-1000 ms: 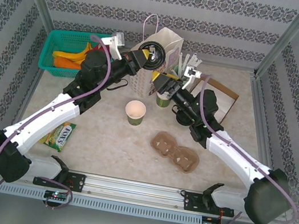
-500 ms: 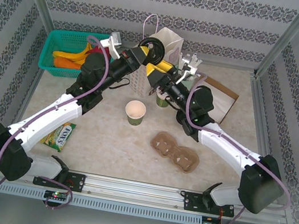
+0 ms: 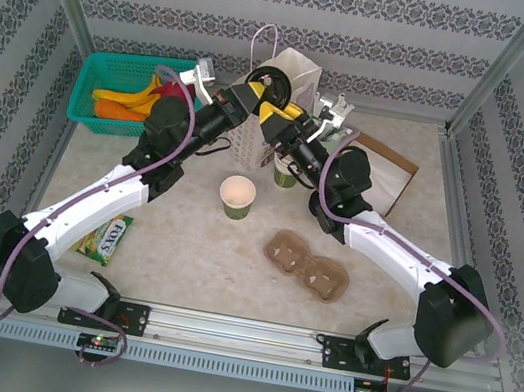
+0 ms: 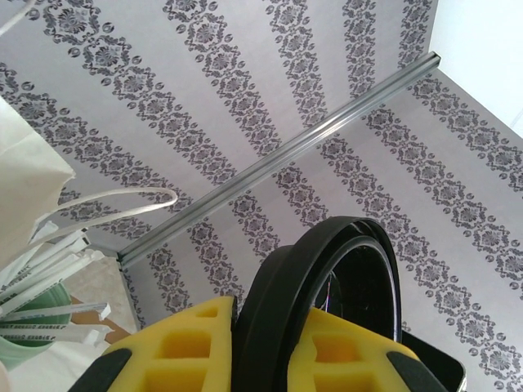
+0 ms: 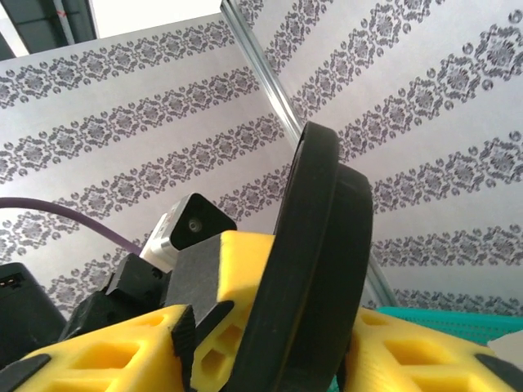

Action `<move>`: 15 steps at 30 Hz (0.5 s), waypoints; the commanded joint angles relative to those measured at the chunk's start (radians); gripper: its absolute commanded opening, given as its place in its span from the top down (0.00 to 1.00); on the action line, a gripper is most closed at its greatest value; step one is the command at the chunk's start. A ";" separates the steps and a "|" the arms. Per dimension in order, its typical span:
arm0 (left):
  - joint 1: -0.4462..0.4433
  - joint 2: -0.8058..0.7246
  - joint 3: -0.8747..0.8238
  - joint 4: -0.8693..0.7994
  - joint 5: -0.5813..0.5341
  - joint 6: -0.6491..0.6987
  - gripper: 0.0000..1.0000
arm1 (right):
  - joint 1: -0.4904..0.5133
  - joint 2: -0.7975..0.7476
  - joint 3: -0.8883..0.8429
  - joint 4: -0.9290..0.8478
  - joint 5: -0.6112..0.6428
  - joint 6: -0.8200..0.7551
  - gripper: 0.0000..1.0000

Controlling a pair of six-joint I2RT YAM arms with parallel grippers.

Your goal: Pack the takeout coffee

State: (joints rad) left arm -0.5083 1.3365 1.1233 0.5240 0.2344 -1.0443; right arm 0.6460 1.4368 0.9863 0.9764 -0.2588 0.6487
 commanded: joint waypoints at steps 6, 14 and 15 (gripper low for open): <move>0.011 0.018 -0.024 0.113 0.031 0.059 0.98 | -0.013 -0.005 0.024 0.042 0.028 -0.034 0.82; 0.018 -0.005 -0.060 0.132 0.068 0.107 0.72 | -0.031 -0.014 0.036 -0.008 0.026 -0.154 0.92; 0.021 -0.018 -0.070 0.130 0.067 0.117 0.58 | -0.037 -0.026 0.030 -0.018 0.034 -0.176 0.92</move>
State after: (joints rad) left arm -0.4953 1.3491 1.0821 0.6289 0.2554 -0.9771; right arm 0.6292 1.4368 0.9886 0.9520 -0.2409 0.5758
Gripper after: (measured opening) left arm 0.346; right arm 0.238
